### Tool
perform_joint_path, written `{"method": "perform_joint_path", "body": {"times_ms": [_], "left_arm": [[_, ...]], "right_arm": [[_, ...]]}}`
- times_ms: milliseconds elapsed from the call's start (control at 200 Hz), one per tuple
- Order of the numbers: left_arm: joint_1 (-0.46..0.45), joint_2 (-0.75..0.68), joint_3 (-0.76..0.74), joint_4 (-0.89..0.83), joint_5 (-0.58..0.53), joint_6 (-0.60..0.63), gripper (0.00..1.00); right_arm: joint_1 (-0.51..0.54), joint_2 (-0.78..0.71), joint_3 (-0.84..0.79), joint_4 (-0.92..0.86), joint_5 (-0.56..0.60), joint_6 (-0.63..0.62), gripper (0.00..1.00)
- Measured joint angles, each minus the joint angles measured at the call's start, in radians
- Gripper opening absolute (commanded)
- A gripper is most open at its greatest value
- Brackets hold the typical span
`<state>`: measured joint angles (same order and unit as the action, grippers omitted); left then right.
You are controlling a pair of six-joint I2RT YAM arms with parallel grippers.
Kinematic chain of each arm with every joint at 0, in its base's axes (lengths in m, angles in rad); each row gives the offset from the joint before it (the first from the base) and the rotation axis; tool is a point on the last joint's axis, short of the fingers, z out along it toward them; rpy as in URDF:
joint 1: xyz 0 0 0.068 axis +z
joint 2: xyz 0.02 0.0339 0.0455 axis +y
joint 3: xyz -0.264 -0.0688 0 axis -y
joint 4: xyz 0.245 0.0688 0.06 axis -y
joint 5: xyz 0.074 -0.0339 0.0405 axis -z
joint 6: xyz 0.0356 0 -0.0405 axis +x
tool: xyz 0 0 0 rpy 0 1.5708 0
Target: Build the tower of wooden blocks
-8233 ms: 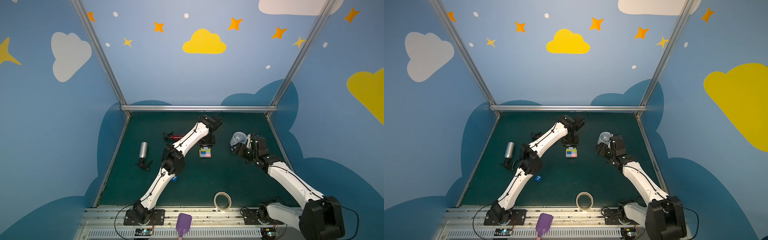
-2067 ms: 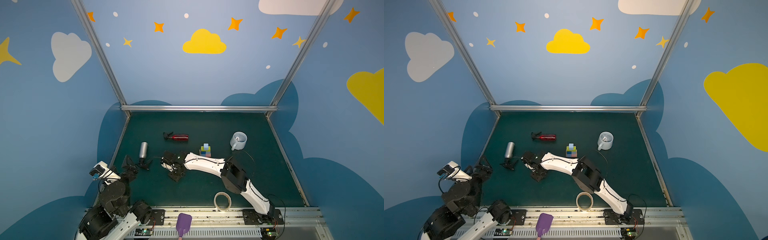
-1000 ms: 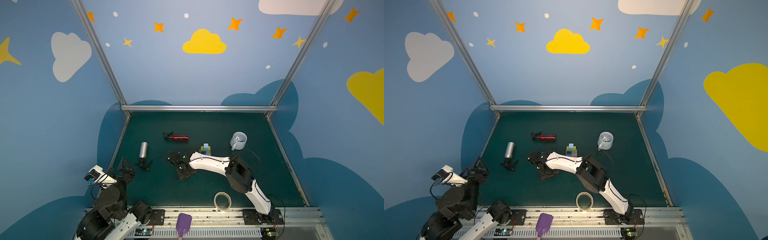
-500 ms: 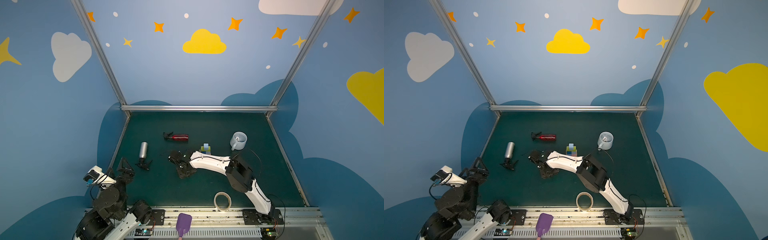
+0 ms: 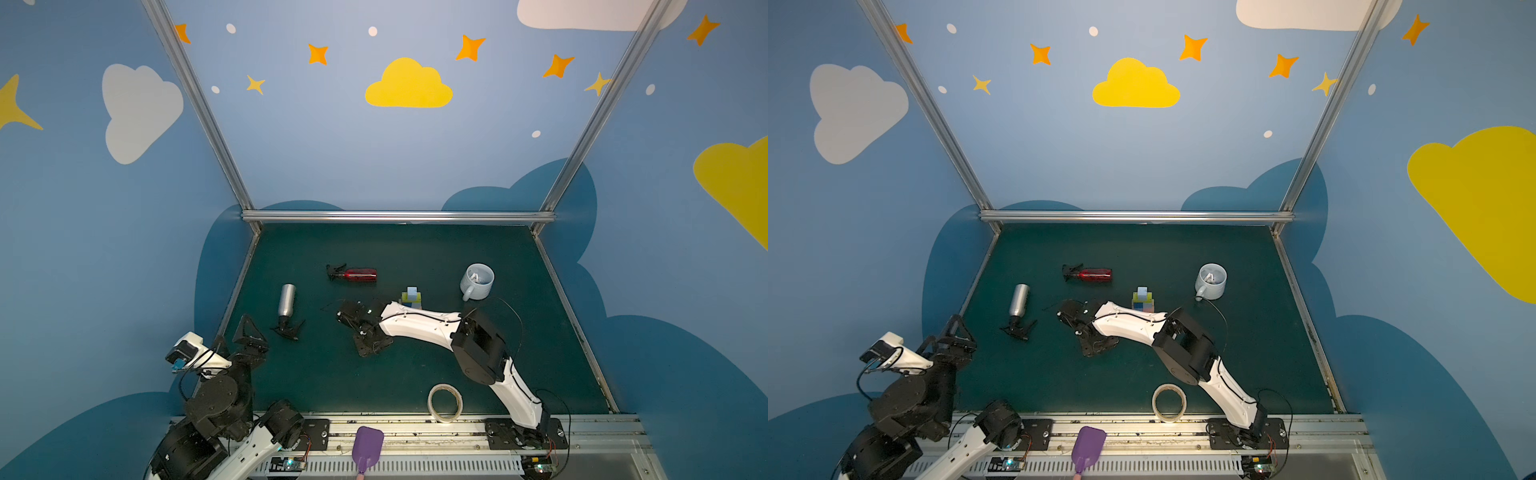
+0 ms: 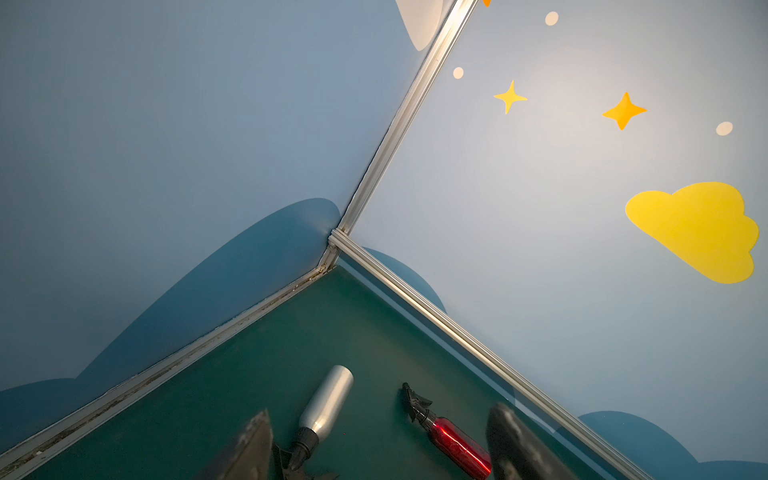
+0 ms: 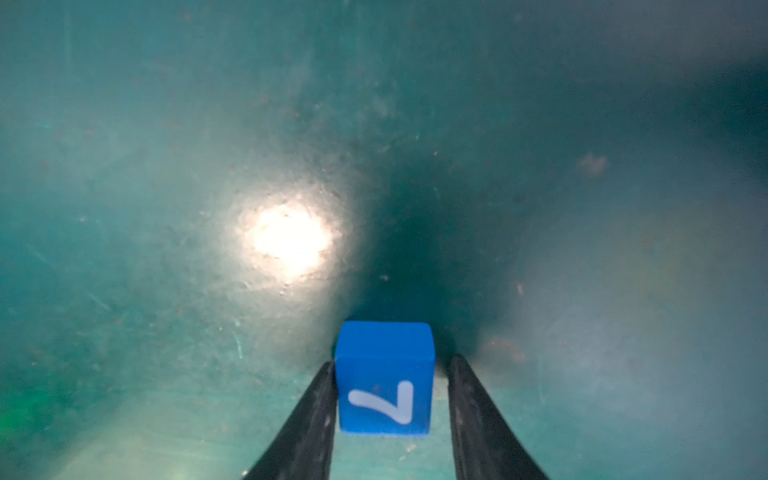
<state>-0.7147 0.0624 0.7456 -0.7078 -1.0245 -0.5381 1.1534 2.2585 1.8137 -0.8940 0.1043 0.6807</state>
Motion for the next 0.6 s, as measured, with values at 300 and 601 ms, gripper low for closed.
{"method": "perform_joint_path", "body": {"times_ms": [300, 601], "left_arm": [[-0.006, 0.000, 0.000, 0.000, -0.005, 0.000, 0.80], [-0.013, -0.003, 0.000, 0.000, -0.011, 0.000, 0.80]], "right_arm": [[0.000, 0.000, 0.000, 0.002, 0.000, 0.000, 0.44], [0.000, -0.013, 0.000, 0.007, 0.004, 0.000, 0.42]]}}
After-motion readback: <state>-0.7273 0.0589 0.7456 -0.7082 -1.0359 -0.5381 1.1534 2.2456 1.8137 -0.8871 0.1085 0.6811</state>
